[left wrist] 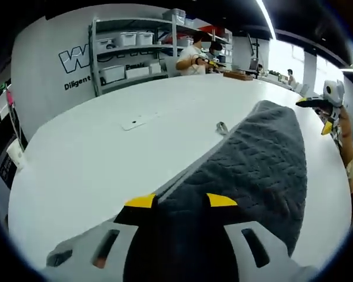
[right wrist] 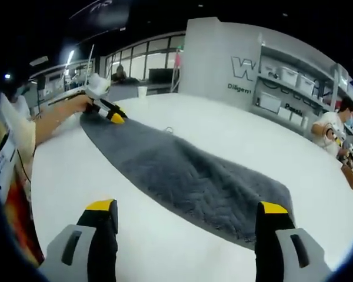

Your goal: Open the folded towel by lifting each exposed corner and separating the folded layers until the towel lies flat within the target outline without major curled edges

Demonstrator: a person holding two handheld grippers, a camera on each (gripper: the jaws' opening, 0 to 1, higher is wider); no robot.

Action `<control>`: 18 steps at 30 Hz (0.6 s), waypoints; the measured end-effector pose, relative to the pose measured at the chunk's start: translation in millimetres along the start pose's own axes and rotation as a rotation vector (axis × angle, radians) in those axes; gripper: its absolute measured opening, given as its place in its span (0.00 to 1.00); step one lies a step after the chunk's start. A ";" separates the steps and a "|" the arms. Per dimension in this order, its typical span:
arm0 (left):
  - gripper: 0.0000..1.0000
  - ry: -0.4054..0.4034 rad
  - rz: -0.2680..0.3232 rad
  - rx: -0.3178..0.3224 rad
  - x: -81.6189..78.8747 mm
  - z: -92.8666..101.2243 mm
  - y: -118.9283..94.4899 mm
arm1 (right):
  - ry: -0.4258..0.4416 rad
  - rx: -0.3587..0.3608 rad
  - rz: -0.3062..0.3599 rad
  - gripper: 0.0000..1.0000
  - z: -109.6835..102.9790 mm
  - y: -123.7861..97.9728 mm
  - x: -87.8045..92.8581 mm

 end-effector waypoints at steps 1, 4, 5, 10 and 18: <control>0.14 0.021 0.001 -0.014 -1.1 -0.8 -0.9 | -0.001 -0.003 -0.001 0.97 -0.6 0.2 0.2; 0.10 0.050 0.002 -0.022 -2.2 3.0 -2.4 | -0.001 -0.004 -0.001 0.96 -1.3 0.6 0.3; 0.09 0.060 -0.002 -0.026 -1.8 3.7 -2.8 | 0.001 -0.003 -0.001 0.96 -1.3 0.7 0.6; 0.04 0.091 -0.009 -0.033 -2.2 4.8 -3.2 | 0.001 -0.002 -0.007 0.96 -1.3 1.0 2.1; 0.02 0.075 0.040 -0.047 -11.5 3.1 -12.5 | -0.001 0.003 -0.004 0.96 -1.4 -1.0 1.2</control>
Point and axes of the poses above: the point that each gripper's makers call its tool centre point, and the gripper's own axes: y roughly forward along the fingers, z roughly to its right, x roughly out of its underside, the point moved 1 cm from there along -y, roughly backward along the fingers, and after that the axes turned 9 degrees about y, right-handed, at the moved point
